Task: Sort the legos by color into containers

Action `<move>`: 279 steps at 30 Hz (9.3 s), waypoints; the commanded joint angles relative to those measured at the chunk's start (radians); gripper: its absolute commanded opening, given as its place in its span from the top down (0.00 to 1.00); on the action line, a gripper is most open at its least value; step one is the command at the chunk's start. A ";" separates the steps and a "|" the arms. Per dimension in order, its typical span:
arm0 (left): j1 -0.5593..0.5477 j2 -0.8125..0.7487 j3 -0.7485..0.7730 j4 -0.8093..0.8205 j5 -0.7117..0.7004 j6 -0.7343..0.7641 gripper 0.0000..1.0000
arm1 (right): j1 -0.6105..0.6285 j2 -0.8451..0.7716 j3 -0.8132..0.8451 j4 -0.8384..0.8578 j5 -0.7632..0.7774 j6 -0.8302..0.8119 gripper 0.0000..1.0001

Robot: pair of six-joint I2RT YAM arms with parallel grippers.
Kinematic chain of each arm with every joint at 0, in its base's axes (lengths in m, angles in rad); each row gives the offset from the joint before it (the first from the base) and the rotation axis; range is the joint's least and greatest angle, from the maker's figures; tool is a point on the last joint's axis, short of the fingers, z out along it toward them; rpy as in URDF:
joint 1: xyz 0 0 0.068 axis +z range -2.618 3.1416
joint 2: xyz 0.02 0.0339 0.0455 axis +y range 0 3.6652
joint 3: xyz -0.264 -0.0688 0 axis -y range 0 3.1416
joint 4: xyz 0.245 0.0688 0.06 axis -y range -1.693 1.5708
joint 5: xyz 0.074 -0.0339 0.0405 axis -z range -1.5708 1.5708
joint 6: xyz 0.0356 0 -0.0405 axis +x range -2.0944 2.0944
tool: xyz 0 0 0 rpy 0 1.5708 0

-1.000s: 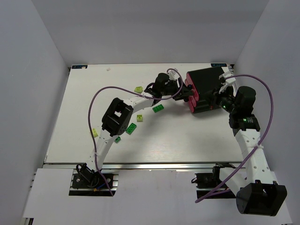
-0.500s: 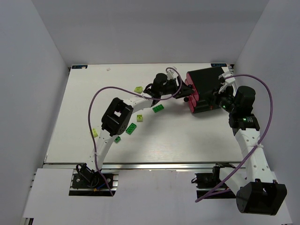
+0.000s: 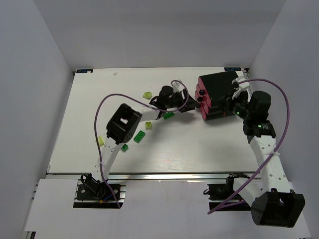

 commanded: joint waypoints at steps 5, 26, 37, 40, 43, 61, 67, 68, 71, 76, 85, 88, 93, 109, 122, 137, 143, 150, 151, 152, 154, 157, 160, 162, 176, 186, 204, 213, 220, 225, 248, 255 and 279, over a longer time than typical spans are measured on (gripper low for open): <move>0.012 -0.017 0.075 0.058 -0.013 -0.022 0.35 | -0.007 0.012 -0.002 0.033 -0.007 -0.013 1.00; 0.012 0.075 0.161 0.051 -0.008 -0.036 0.34 | -0.009 0.012 -0.002 0.032 0.002 -0.018 1.00; 0.012 0.133 0.235 0.057 -0.025 -0.073 0.34 | -0.007 0.017 -0.002 0.029 0.006 -0.022 1.00; 0.012 0.144 0.247 0.055 -0.028 -0.076 0.34 | -0.009 0.017 -0.002 0.030 0.011 -0.022 1.00; 0.012 0.147 0.241 0.064 -0.041 -0.084 0.37 | -0.007 0.015 -0.002 0.030 0.011 -0.024 1.00; 0.012 0.167 0.249 0.130 -0.051 -0.151 0.71 | -0.007 0.020 -0.004 0.029 0.010 -0.029 1.00; 0.022 0.101 0.143 0.184 -0.041 -0.147 0.81 | -0.009 0.021 -0.006 0.029 -0.006 -0.026 1.00; 0.022 0.071 0.119 0.189 -0.047 -0.144 0.81 | -0.009 0.020 -0.007 0.032 -0.007 -0.026 1.00; 0.042 0.029 0.039 0.210 -0.053 -0.131 0.82 | -0.009 0.023 -0.009 0.030 -0.013 -0.024 1.00; 0.073 -0.040 -0.065 0.236 -0.033 -0.127 0.82 | -0.012 0.025 -0.012 0.032 -0.030 -0.024 1.00; 0.096 -0.081 -0.129 0.219 -0.014 -0.107 0.50 | -0.010 0.043 -0.010 0.027 -0.072 -0.035 1.00; 0.096 -0.077 -0.112 0.204 -0.007 -0.104 0.30 | -0.010 0.046 -0.010 0.016 -0.098 -0.059 0.78; 0.105 -0.089 -0.084 0.163 0.012 -0.081 0.24 | -0.010 0.058 -0.004 -0.008 -0.164 -0.102 0.41; 0.168 -0.578 -0.202 -0.558 -0.361 0.412 0.41 | 0.014 0.038 -0.039 -0.158 -0.530 -0.487 0.27; 0.187 -1.274 -0.759 -0.850 -0.735 0.763 0.24 | 0.401 0.343 0.198 -0.473 -0.254 -1.312 0.16; 0.176 -1.586 -0.837 -0.902 -1.013 0.834 0.12 | 0.616 1.124 0.870 -0.718 0.166 -1.355 0.26; 0.176 -1.595 -0.833 -0.902 -0.993 0.835 0.12 | 0.606 1.232 0.967 -0.714 0.218 -1.345 0.24; 0.176 -1.582 -0.830 -0.907 -0.970 0.838 0.12 | 0.609 1.305 1.015 -0.720 0.250 -1.349 0.23; 0.176 -1.585 -0.830 -0.905 -0.970 0.838 0.12 | 0.606 1.315 1.019 -0.724 0.252 -1.352 0.24; 0.176 -1.585 -0.830 -0.904 -0.973 0.838 0.12 | 0.609 1.321 1.024 -0.729 0.255 -1.365 0.26; 0.176 -1.586 -0.831 -0.902 -0.975 0.838 0.12 | 0.606 1.331 1.022 -0.756 0.256 -1.394 0.28; 0.176 -1.589 -0.833 -0.902 -0.973 0.838 0.12 | 0.608 1.350 1.024 -0.798 0.272 -1.463 0.33; 0.176 -1.586 -0.833 -0.903 -0.978 0.837 0.12 | 0.603 1.367 1.030 -0.827 0.281 -1.503 0.33; 0.176 -1.586 -0.833 -0.907 -0.984 0.837 0.12 | 0.605 1.379 1.036 -0.856 0.281 -1.510 0.33; 0.176 -1.588 -0.839 -0.896 -0.975 0.838 0.11 | 0.605 1.411 1.002 -0.971 0.280 -1.472 0.52; 0.176 -1.583 -0.851 -0.877 -0.938 0.827 0.12 | 0.608 1.280 0.975 -0.848 0.137 -1.143 0.96; 0.167 -1.548 -0.859 -0.871 -0.921 0.823 0.14 | 0.517 0.833 0.832 -0.464 0.485 -0.288 1.00; 0.167 -1.540 -0.862 -0.874 -0.918 0.824 0.14 | 0.442 0.916 0.935 -0.436 0.666 -0.256 1.00; 0.167 -1.539 -0.862 -0.871 -0.915 0.826 0.14 | 0.412 0.992 1.027 -0.456 0.681 -0.285 0.90; 0.167 -1.537 -0.860 -0.870 -0.912 0.827 0.13 | 0.393 1.038 1.068 -0.474 0.688 -0.308 0.81; 0.167 -1.522 -0.865 -0.867 -0.897 0.826 0.14 | 0.375 1.048 1.133 -0.576 0.654 -0.306 0.48; 0.167 -1.441 -0.860 -0.871 -0.852 0.772 0.85 | 0.379 0.717 0.821 -0.460 0.242 -0.251 1.00; 0.249 -0.960 -0.580 -1.259 -0.873 0.067 0.20 | 0.307 -0.023 -0.019 -0.013 -0.303 -0.141 0.43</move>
